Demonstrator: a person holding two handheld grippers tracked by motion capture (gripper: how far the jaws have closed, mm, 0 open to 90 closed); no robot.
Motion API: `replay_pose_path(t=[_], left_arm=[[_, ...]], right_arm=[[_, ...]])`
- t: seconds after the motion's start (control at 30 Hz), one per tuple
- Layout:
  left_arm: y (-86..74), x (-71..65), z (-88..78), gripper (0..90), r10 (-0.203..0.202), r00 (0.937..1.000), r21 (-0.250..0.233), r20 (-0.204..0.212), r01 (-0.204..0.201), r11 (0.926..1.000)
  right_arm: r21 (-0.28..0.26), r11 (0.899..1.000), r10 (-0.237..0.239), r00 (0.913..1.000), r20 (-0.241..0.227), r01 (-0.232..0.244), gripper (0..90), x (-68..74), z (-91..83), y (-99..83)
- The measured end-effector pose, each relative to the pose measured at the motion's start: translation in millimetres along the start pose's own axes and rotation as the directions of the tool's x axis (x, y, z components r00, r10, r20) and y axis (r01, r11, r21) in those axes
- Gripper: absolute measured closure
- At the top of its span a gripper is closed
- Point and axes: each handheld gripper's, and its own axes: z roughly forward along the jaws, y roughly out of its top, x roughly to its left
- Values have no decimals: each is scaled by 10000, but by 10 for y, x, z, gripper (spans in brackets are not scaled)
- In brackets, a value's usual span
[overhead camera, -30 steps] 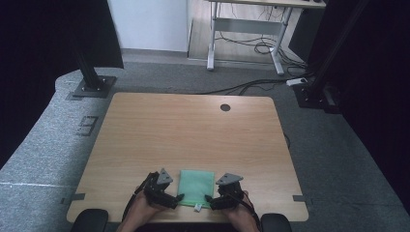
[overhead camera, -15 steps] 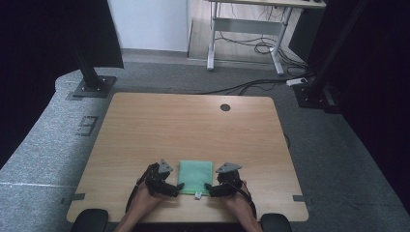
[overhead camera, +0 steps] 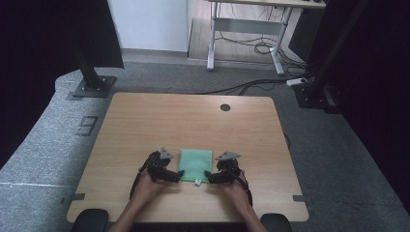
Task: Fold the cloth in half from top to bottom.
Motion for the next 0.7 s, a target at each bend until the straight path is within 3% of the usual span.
replay_pose_path(t=[0.7], left_arm=[[250, 289, 210, 0, -189, 9997, -41, -131, 189, 9998]], right_arm=[[-326, 9991, 291, 9992, 279, -282, 139, -237, 255, 221]])
